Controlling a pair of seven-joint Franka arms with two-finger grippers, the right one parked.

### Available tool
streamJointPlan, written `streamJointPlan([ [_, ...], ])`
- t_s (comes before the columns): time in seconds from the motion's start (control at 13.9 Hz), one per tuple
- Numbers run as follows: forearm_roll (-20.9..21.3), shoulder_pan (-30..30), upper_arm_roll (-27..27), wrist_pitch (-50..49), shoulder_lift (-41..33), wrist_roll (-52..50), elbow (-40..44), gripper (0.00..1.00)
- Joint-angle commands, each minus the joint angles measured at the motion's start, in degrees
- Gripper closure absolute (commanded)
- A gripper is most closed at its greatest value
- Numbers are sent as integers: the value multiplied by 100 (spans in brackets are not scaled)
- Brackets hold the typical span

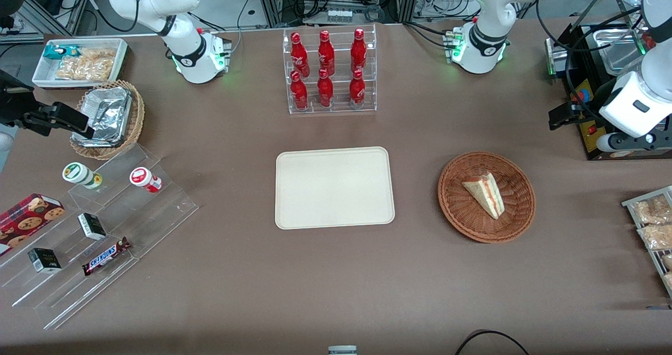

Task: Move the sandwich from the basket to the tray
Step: 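Move the left gripper over the wrapped sandwich in the wicker basket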

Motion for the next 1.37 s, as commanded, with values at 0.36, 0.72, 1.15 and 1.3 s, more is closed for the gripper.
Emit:
streamJointPlan([
  [0.36, -48, -69, 51, 770, 48, 127, -851, 0],
  [0.72, -30, -182, 42, 2263, -40, 48, -2205, 0],
  [1.15, -30, -315, 34, 4154, 21, -662, -3507, 0],
  [1.3, -30, -437, 34, 4446, 117, -1354, -3658, 0],
])
